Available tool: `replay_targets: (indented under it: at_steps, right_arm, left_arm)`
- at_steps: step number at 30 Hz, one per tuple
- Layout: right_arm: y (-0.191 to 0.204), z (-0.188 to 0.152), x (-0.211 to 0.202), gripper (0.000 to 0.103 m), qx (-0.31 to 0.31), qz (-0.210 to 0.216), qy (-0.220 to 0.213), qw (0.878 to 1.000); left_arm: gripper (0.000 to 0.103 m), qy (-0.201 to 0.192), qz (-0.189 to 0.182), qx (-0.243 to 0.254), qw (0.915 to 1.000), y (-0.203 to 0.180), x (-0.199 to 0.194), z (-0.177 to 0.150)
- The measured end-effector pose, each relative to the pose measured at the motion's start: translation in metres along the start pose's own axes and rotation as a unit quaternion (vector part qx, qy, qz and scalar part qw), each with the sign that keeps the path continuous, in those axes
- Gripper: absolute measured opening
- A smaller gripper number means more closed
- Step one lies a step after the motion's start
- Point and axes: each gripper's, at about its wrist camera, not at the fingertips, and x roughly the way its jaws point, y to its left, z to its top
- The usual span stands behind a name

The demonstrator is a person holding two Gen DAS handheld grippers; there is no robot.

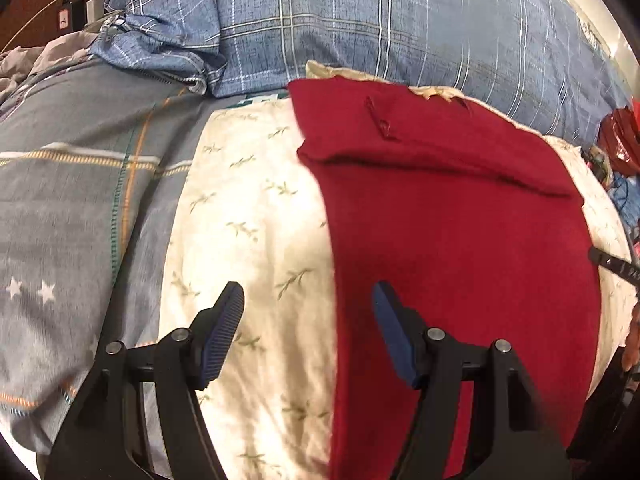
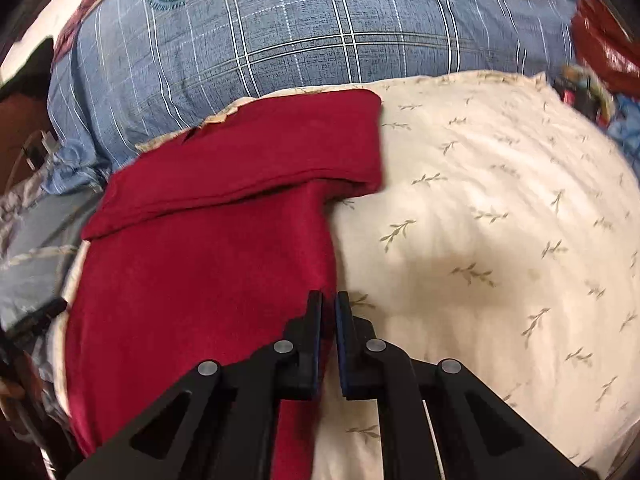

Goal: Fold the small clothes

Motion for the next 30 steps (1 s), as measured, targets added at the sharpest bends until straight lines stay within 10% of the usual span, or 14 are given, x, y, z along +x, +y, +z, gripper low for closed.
replay_targets:
  at_steps: [9, 17, 19, 22, 30]
  right_arm:
    - [0.018, -0.03, -0.026, 0.037, -0.047, 0.033, 0.034, 0.998]
    - [0.018, -0.068, -0.031, 0.041, -0.057, 0.044, 0.074, 0.995]
    - [0.02, -0.073, -0.032, 0.04, -0.063, 0.044, 0.071, 0.995]
    - [0.029, -0.078, -0.029, 0.008, -0.103, 0.021, 0.078, 0.991]
    - [0.007, -0.079, -0.053, 0.008, -0.076, 0.029, 0.061, 0.995]
  left_arm:
    - [0.066, 0.004, -0.012, -0.012, 0.9999, 0.002, -0.008, -0.013]
    - [0.066, 0.01, -0.029, -0.005, 0.9995, -0.006, -0.019, -0.026]
    - [0.066, 0.012, -0.032, -0.005, 0.9994, -0.006, -0.022, -0.03]
    - [0.066, 0.016, -0.036, 0.004, 0.9992, -0.007, -0.03, -0.039]
    - [0.066, 0.046, -0.032, 0.035, 0.9979, -0.004, -0.049, -0.074]
